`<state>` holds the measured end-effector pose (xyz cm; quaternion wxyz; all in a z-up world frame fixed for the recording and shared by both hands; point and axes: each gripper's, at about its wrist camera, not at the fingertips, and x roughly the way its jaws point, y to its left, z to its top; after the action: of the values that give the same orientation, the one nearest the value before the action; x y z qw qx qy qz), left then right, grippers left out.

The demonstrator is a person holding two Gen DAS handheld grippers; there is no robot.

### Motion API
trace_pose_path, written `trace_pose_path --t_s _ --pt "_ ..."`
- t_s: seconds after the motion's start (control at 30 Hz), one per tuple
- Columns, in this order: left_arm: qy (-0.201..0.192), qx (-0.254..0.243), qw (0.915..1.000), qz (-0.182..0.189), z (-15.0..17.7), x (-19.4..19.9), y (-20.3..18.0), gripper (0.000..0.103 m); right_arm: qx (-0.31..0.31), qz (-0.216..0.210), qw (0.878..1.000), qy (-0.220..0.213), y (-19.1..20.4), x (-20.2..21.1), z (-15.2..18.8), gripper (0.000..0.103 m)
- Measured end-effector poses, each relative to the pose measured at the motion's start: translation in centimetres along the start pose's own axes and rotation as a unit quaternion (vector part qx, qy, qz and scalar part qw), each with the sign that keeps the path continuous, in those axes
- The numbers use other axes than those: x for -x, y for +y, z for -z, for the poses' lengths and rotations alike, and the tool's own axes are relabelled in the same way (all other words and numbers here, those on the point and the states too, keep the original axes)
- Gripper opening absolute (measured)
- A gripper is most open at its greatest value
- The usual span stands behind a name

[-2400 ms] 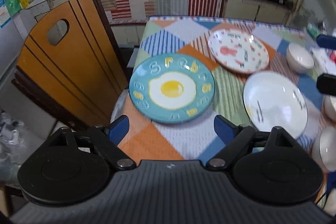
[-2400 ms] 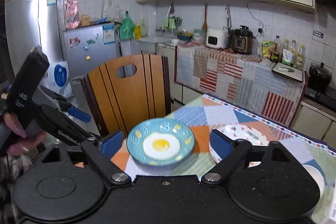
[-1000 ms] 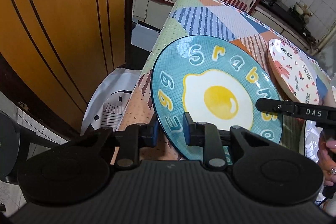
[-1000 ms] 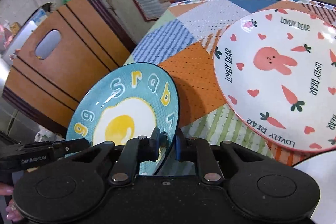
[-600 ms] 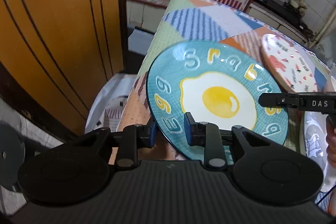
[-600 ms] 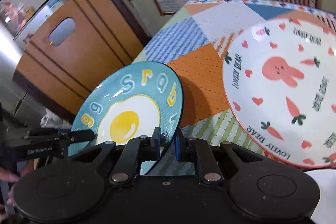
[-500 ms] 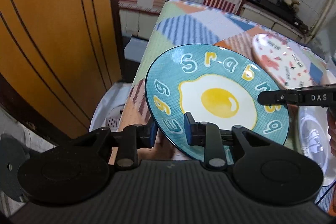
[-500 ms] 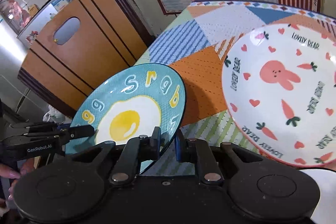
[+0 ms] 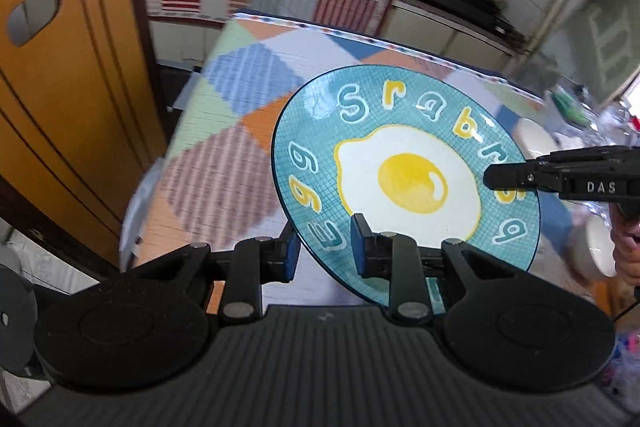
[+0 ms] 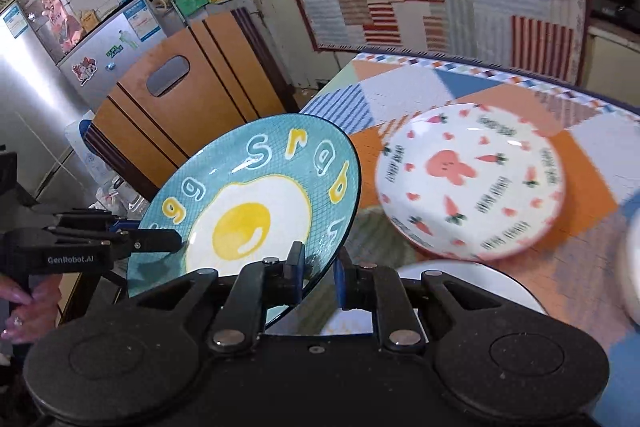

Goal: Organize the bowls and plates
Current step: 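Lift the blue egg plate with both grippers and carry it over the white plate, then lower the blue egg plate onto the white plate and open both grippers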

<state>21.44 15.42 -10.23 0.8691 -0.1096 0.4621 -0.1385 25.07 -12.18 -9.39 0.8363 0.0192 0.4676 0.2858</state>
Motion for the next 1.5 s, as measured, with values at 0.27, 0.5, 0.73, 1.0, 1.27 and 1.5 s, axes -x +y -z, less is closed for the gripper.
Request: trace_pose_path --t_s 0.27,0.5,0.73,1.0,1.27,1.5 --pt "0.032 -0.027 0.9984 0.037 1.1 -0.9 -5.9 0.025 -0.023 0.041 0.999 -0.009 -1.9 6.1 4.1 0.020" --pt "0.071 -0.045 0.9958 0.037 2.8 -4.3 -9.8 0.026 -0.094 0.069 0.993 -0.002 -5.4 7.1 8.3 0.020" --pt "0.103 -0.039 0.9932 0.036 3.7 -7.1 -10.7 0.026 -0.119 0.079 0.990 0.014 -7.7 6.0 10.5 0.020" --pt "0.133 -0.038 0.9903 0.012 4.3 -9.6 -11.2 0.028 -0.116 0.088 0.989 0.032 -8.7 4.5 11.5 0.021" --pt "0.157 -0.052 0.9862 -0.002 3.7 -10.5 -11.9 0.029 -0.095 0.111 0.989 0.037 -8.8 3.7 11.0 0.022" --pt "0.169 -0.049 0.9843 -0.009 3.7 -11.2 -12.0 0.030 -0.052 0.180 0.980 0.065 -6.7 2.8 10.1 0.028"
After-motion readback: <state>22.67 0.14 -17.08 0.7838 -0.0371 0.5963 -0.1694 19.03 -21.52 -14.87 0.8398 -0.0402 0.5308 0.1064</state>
